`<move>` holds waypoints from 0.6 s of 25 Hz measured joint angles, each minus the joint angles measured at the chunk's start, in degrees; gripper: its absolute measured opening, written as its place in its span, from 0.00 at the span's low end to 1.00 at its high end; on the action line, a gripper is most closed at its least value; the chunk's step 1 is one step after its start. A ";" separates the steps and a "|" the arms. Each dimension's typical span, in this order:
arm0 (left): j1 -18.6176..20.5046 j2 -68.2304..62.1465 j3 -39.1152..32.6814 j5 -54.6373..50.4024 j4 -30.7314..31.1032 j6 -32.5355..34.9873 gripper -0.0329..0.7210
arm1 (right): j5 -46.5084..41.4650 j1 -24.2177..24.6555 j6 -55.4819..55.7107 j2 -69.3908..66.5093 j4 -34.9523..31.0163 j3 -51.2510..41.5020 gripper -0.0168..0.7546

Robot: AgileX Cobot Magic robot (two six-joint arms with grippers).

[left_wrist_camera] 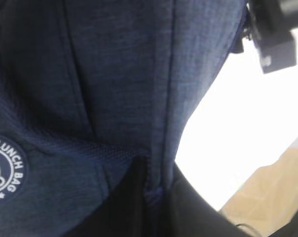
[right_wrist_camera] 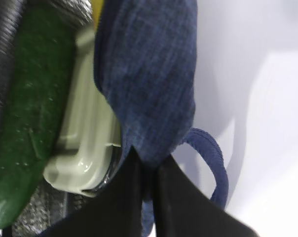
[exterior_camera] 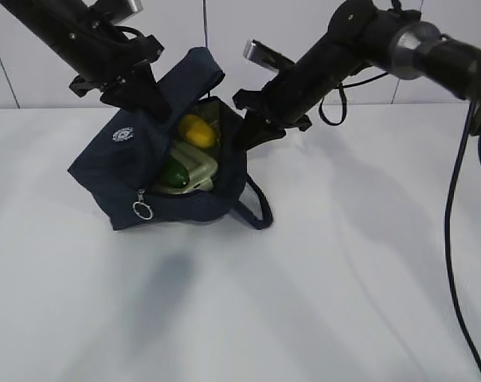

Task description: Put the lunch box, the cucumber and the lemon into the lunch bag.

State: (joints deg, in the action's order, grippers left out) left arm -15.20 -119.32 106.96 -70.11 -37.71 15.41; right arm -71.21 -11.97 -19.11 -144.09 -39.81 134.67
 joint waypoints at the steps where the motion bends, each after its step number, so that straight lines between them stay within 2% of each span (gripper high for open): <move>1: 0.00 0.00 0.00 0.10 -1.20 0.04 0.06 | -0.22 0.55 0.00 0.47 0.23 0.36 0.04; 5: -0.35 0.00 0.00 0.71 -5.22 0.17 0.06 | -0.67 2.21 0.00 2.79 0.71 0.63 0.04; 15: -4.73 0.00 0.00 3.23 -15.06 0.17 0.06 | -1.12 3.31 0.53 8.03 3.42 0.76 0.04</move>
State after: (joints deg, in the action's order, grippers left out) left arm -19.93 -119.32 106.96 -66.88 -52.76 15.59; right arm -72.33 -8.65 -18.58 -136.06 -36.40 135.44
